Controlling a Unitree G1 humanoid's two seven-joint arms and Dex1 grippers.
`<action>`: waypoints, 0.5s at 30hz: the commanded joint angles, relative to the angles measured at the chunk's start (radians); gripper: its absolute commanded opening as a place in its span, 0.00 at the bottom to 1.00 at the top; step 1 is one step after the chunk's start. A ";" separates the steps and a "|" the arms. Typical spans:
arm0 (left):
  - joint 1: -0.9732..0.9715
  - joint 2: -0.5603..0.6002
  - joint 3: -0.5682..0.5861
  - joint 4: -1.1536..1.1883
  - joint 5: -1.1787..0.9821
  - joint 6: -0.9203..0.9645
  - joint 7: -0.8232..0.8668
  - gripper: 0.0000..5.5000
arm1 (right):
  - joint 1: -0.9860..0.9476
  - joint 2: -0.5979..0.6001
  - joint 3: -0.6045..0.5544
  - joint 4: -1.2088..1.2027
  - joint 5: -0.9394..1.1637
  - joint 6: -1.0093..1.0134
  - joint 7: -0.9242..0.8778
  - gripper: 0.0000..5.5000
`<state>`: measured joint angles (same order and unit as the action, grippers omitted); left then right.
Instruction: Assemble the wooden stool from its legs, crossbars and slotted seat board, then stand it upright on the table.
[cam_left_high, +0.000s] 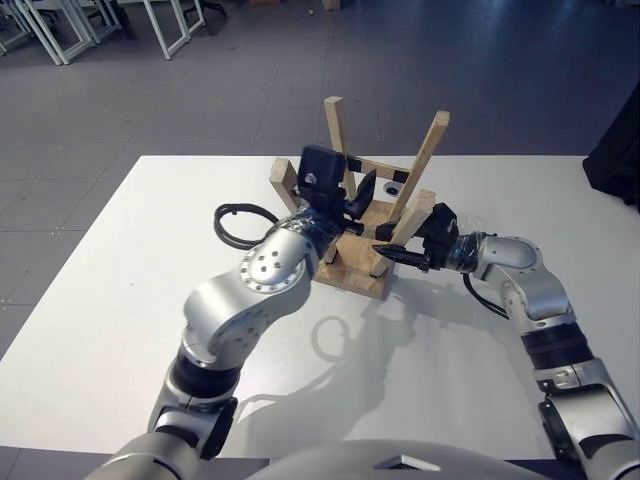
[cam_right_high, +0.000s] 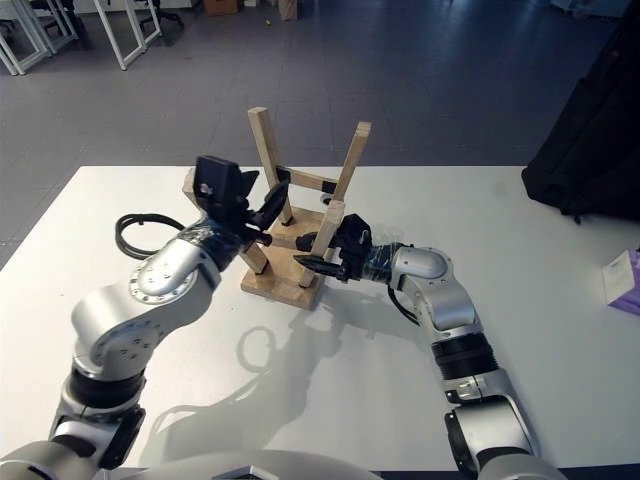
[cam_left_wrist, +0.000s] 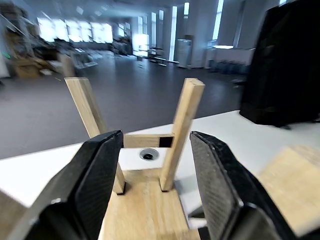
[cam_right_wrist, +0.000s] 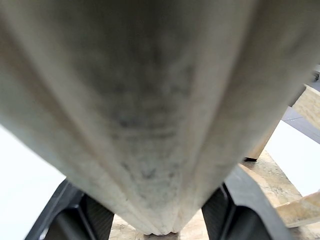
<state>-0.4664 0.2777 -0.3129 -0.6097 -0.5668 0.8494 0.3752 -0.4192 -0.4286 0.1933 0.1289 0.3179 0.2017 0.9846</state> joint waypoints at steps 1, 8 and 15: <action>-0.062 0.014 -0.057 0.022 0.182 -0.027 -0.027 0.45 | 0.039 0.000 0.017 0.036 -0.019 0.043 0.005 0.37; 0.072 0.266 -0.460 0.116 0.460 0.172 -0.217 0.45 | 0.050 -0.004 0.017 0.002 -0.008 0.068 0.009 0.37; 0.202 0.192 -0.448 0.138 0.579 0.180 -0.249 0.45 | 0.074 -0.040 0.079 -0.023 -0.071 0.124 0.009 0.37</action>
<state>-0.4063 0.4891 -0.7629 -0.5562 0.0815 0.9329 0.2037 -0.4095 -0.4349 0.1984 0.0854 0.3094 0.2623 0.9718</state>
